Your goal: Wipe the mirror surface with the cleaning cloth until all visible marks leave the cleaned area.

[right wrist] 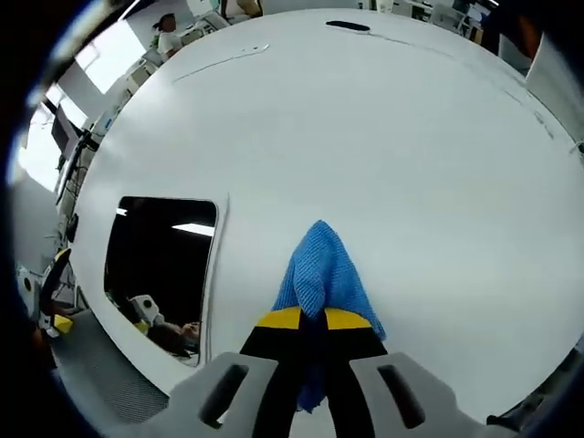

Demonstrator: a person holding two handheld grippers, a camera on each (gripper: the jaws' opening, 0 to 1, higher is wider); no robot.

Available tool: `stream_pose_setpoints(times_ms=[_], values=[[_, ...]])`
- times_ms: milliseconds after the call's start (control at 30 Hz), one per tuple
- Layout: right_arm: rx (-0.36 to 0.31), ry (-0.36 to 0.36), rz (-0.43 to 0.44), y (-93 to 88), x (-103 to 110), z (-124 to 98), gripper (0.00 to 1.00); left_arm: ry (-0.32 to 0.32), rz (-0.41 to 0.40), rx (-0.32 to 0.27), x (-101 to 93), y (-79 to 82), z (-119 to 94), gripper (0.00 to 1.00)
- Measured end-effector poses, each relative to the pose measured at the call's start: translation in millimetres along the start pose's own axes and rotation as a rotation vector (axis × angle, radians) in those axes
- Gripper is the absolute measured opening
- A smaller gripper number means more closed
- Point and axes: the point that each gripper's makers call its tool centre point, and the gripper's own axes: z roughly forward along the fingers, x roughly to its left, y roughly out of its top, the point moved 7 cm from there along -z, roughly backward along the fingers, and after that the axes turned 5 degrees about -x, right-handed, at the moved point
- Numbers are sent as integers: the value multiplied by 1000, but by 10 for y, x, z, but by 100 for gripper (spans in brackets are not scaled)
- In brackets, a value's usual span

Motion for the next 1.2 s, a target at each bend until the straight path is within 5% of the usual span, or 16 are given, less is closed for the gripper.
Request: stream_pose_setpoints(times_ms=[133,233,367,433,533,633,1033,1200], values=[[-40,29,-52,-32,-9,-16,2,-1,0,3,-8,-1,1,98],[-116,61,12,-61,-3,-55,6,2,2,5,-4,-2,-1,98],[-235,83,25,-58,-22,-223,33,11,-1,6,3,-3,-3,98],[-293,95,14,-47,-18,-321,38,5,-1,9,-4,-6,0,98],[-446,143,-77,-8,-41,-513,46,0,-29,4,2,-5,3,98],[-553,198,-166,-73,-34,-683,59,-16,27,5,-30,3,2,97],[-603,69,-154,-758,-127,-1041,97,-26,-17,-14,-63,25,-13,99],[-603,100,-261,-911,-80,-993,98,-43,27,-26,-98,38,-24,99]])
